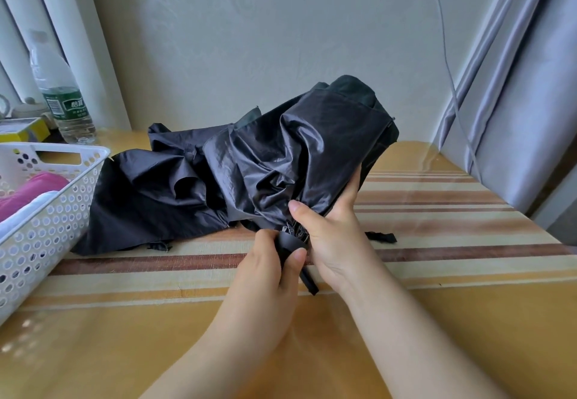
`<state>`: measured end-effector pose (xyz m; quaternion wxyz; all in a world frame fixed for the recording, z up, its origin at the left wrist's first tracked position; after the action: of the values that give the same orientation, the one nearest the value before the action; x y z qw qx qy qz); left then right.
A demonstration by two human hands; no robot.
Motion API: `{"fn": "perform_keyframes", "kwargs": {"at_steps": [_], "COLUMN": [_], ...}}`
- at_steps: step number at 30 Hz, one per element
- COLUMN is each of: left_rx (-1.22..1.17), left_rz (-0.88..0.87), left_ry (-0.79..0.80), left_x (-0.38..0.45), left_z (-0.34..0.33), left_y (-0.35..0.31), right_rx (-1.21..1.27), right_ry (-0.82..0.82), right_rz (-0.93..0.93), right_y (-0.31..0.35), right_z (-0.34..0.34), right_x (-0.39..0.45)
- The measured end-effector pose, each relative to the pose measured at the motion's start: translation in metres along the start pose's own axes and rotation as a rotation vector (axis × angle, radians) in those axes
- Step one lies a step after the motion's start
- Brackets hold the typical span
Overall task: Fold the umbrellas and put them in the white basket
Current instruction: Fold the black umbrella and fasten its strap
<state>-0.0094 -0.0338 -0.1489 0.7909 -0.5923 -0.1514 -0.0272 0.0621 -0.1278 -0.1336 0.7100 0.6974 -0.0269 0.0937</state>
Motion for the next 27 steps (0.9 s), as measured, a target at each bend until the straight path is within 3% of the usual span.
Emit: {"fn": "perform_keyframes", "kwargs": {"at_steps": [12,20,23,27], "left_rx": [0.098,-0.413,-0.522,-0.973], "left_rz": [-0.097,0.284,0.320,0.480], "left_ry": [-0.011,0.016,-0.010,-0.073], "left_x": [0.002,0.005,0.006,0.012], "left_z": [0.002,0.005,0.010,0.023], "left_y": [0.001,-0.007,-0.009,-0.005], "right_rx": [-0.166,-0.130,-0.223,-0.350], "right_ry": [0.086,0.050,0.149,0.275], "right_rz": [0.011,-0.019,-0.036,-0.026], "right_y": [0.004,0.003,0.000,0.003], "right_z": [0.001,-0.001,-0.005,-0.002], "right_x": [-0.006,-0.007,-0.008,-0.005]}}
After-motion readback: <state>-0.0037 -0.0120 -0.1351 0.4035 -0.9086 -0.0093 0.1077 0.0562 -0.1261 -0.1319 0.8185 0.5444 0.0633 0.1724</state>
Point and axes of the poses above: each hand's wrist, its own x-axis towards the middle knuckle, its own z-axis out of the back of the hand, y = z × x, the point moved 3 cm from there along x, towards the middle knuckle, and after that the axes turned 14 degrees about -x, right-handed, at the moved point
